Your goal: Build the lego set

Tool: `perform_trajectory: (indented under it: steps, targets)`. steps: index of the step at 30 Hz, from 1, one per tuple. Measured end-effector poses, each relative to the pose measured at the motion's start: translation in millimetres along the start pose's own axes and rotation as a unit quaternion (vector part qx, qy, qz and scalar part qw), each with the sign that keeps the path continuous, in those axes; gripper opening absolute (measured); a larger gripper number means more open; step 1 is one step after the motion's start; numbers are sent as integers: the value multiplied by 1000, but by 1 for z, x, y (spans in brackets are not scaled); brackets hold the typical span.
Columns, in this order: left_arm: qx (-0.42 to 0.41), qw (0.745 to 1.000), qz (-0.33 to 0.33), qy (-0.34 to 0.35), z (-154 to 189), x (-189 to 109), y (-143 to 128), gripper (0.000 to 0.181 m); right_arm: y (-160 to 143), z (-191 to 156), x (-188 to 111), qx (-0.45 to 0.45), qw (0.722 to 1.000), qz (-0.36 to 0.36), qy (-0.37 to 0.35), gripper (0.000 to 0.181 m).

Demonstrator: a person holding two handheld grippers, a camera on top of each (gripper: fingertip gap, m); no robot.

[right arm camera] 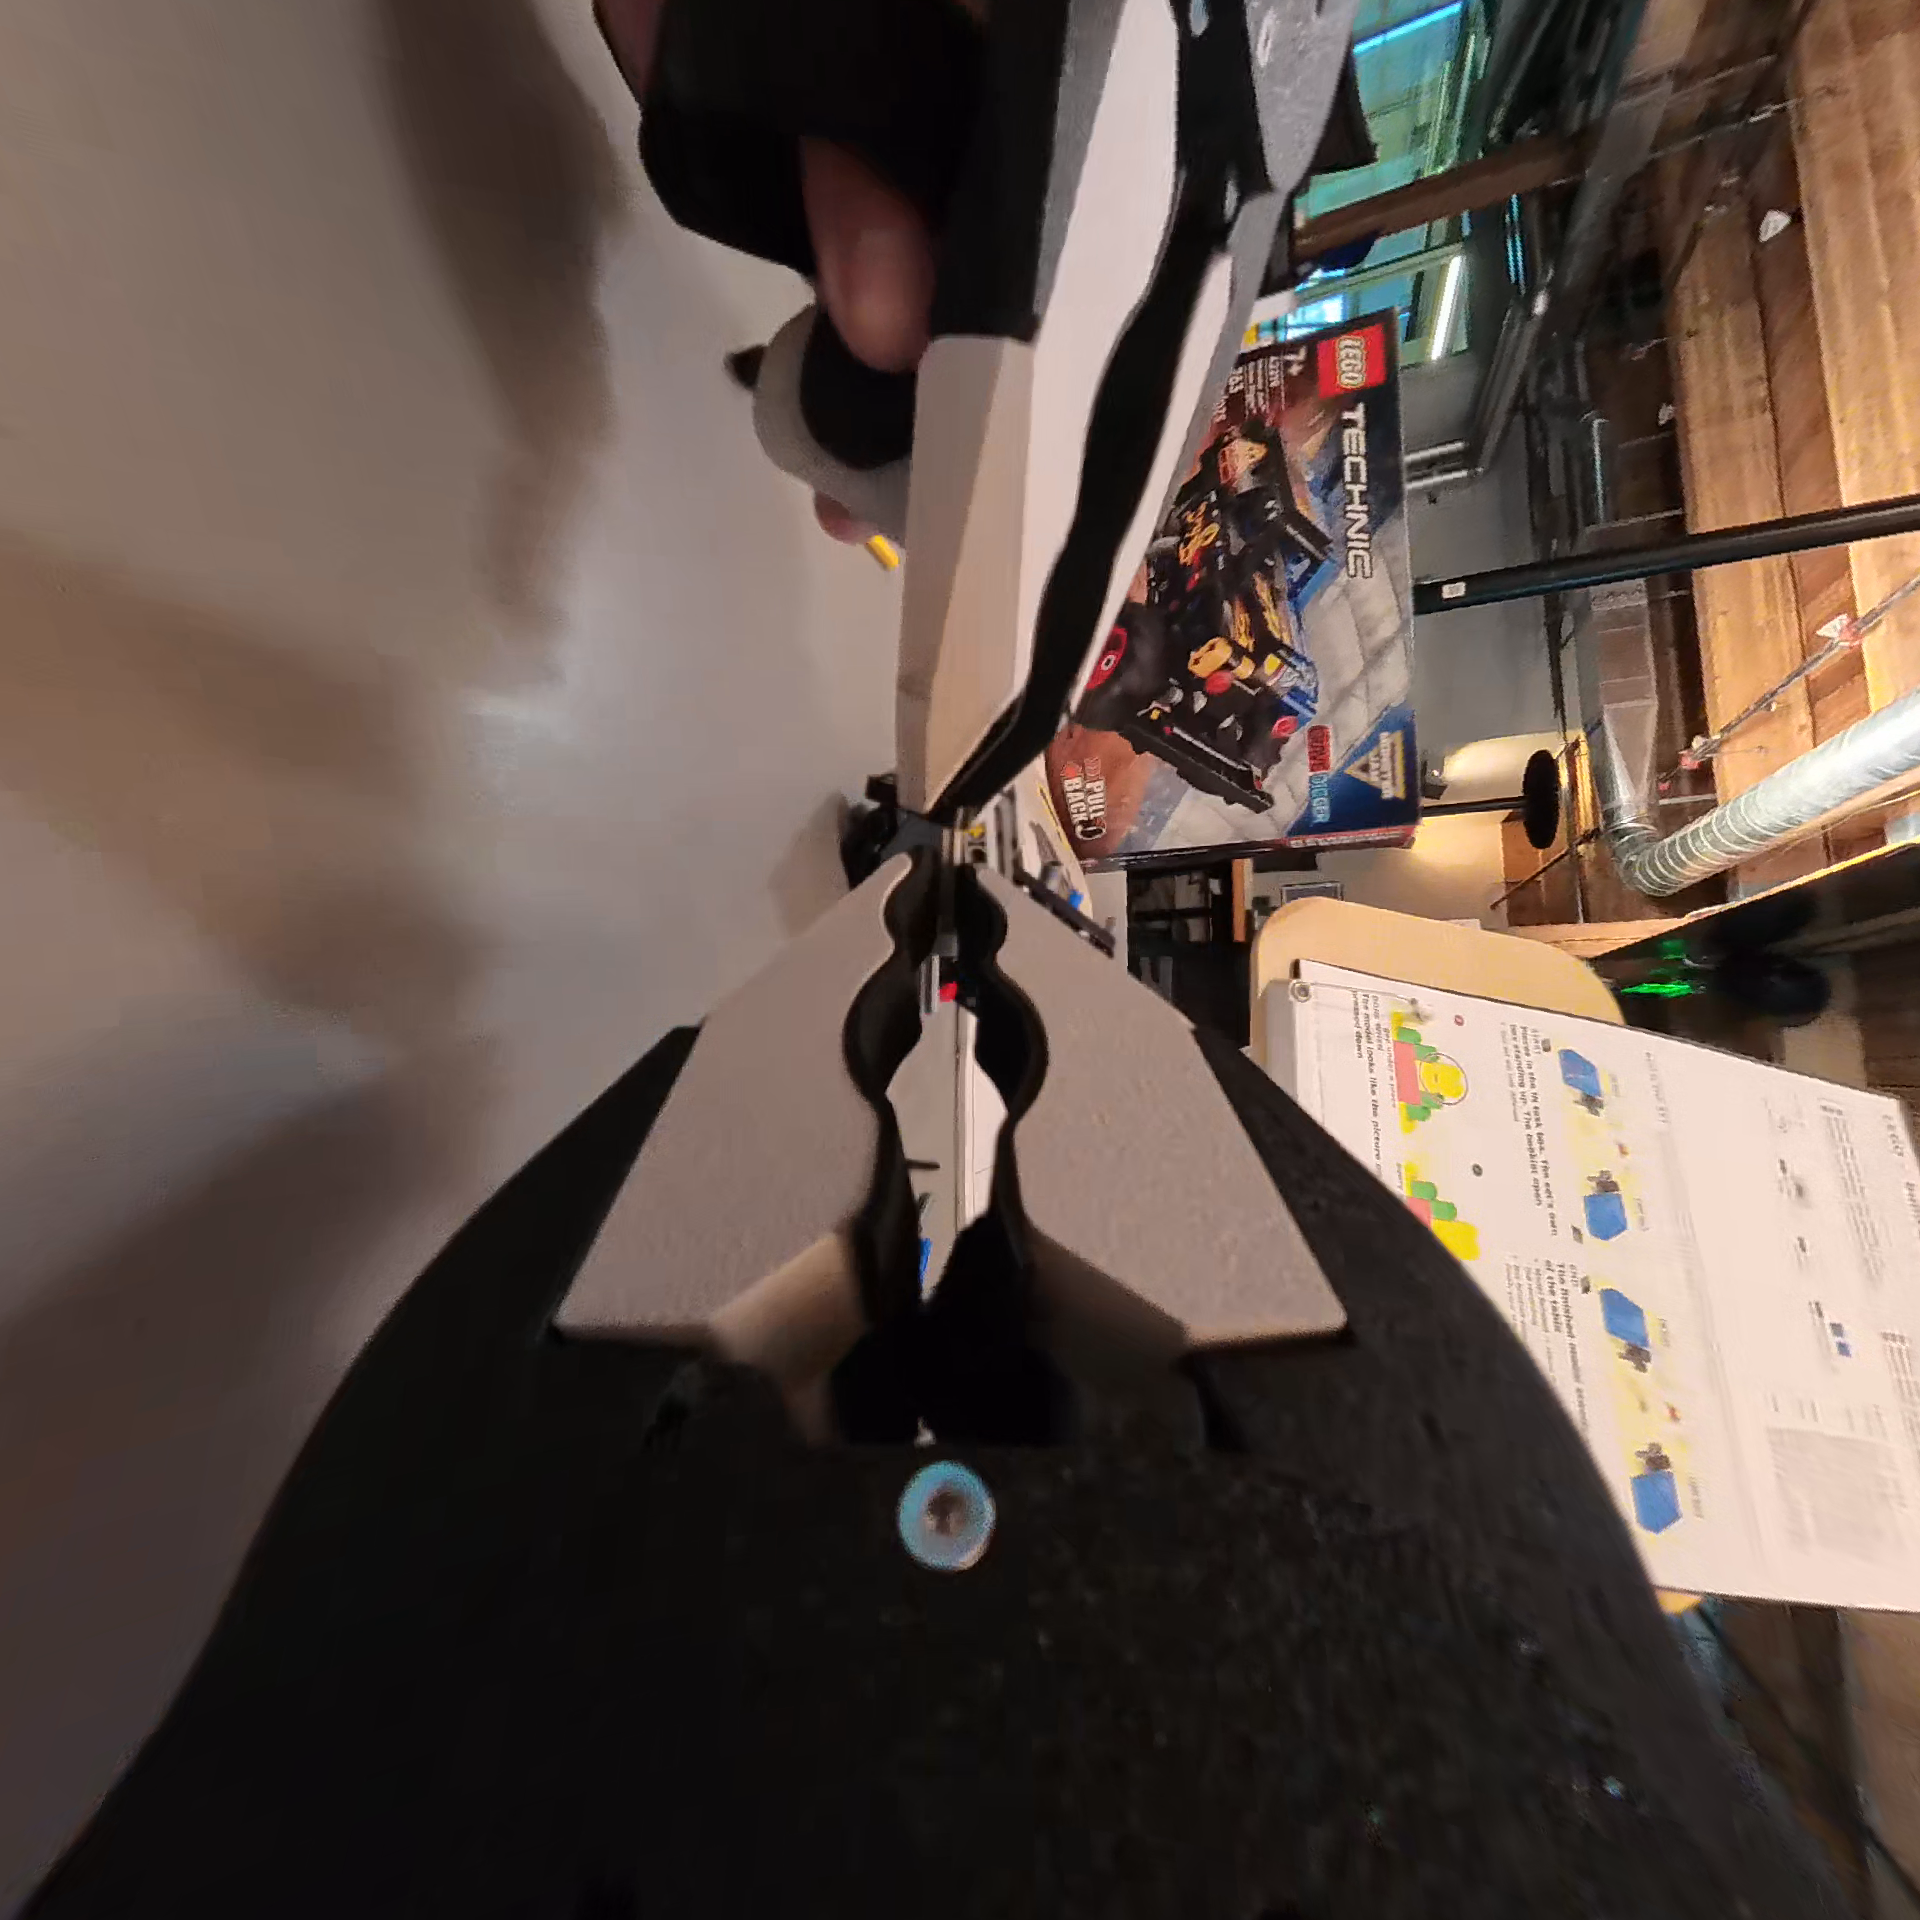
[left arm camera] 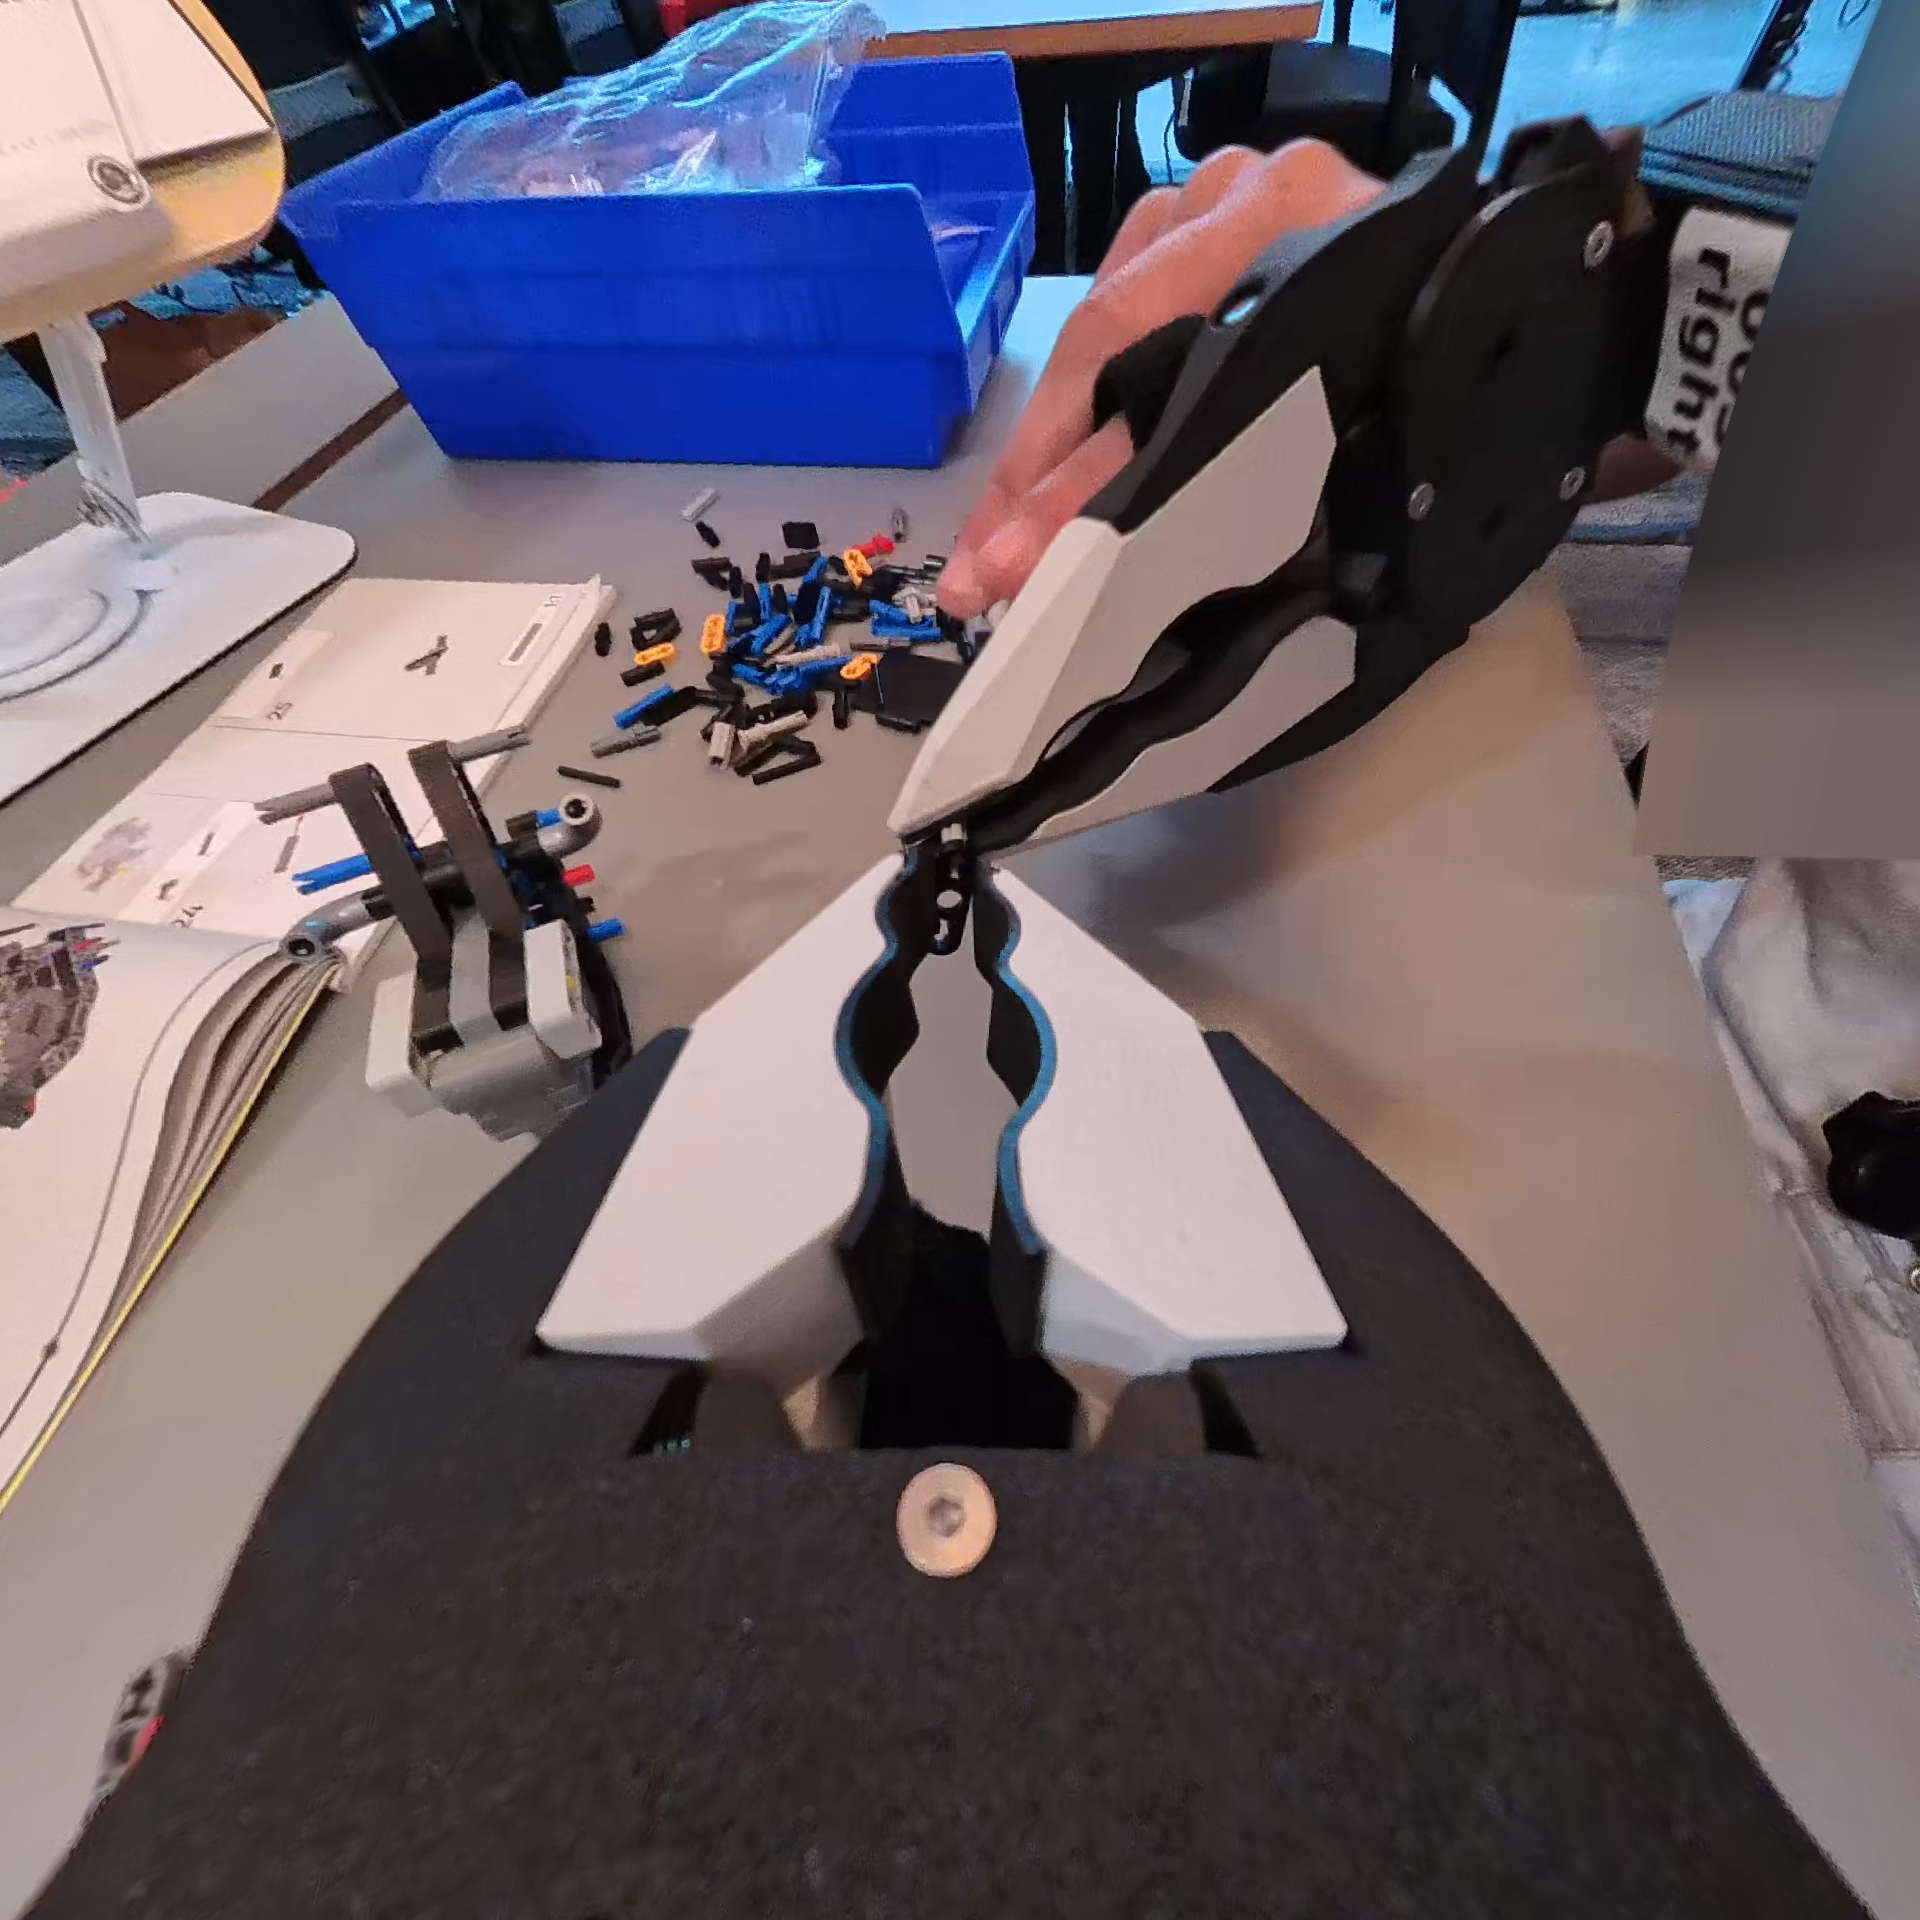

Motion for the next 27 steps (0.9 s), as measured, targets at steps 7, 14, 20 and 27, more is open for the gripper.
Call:
perform_trajectory:
  steps: [7, 14, 20, 27]
  targets:
    - [0, 1000, -12, -6, 1, 3, -6, 5, -2, -6, 2, -13, 1000, -18, 4, 2]
    - [-25, 999, -35, -11, 1, 8, -15, 5, -5, -12, 7, -58, 997, -59, -2, 2]
    - [-38, 998, -45, -20, 2, 10, -19, 5, -6, -15, 9, -89, 993, -75, -7, 2]
    - [-62, 993, -52, -81, 10, 8, -22, 5, -1, -22, 6, -115, 992, -43, 4, 2]
Point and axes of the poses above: each gripper's, where its closed fingertips meet, x out along the fingers, y out of its top, z = x × y across the jaws, the point moved 1 cm from there along -x, back along the fingers, and after that the axes turned 11 degrees about y, right-handed, at the moved point
